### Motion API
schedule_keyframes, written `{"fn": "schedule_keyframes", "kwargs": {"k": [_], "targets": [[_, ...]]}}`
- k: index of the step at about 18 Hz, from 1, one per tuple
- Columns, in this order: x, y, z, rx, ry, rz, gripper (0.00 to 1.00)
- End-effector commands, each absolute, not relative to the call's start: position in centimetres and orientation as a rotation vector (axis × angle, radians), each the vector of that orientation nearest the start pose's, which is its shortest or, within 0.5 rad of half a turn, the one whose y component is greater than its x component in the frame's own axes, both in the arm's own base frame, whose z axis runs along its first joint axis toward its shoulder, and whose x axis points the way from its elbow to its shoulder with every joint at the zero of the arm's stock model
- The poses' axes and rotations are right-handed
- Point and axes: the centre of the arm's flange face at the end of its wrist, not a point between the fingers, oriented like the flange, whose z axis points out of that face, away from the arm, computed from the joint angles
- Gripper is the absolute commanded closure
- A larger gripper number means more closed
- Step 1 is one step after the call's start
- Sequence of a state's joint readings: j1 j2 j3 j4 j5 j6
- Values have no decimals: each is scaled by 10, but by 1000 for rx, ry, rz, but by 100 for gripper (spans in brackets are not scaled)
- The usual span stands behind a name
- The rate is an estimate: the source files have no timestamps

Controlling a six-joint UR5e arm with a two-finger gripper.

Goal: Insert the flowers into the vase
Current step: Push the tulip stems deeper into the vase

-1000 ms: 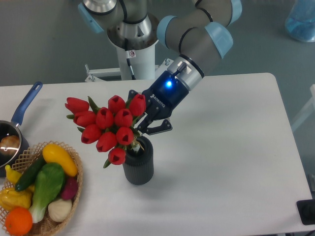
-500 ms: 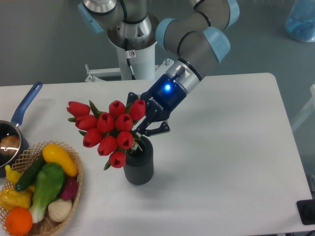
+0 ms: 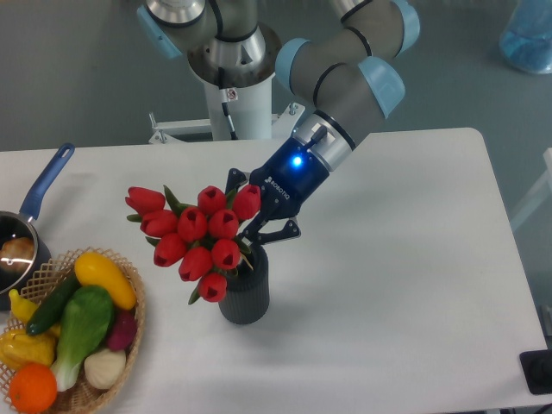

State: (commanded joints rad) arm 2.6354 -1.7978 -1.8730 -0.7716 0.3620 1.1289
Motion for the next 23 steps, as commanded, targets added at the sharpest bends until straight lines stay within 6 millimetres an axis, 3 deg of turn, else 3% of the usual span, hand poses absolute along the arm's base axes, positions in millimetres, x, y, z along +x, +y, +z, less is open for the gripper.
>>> {"fn": "schedule_keyframes", "kwargs": {"k": [9, 23], "targets": [[-368, 456, 358, -1902, 225, -400, 80], [-373, 446, 313, -1857, 255, -407, 77]]}}
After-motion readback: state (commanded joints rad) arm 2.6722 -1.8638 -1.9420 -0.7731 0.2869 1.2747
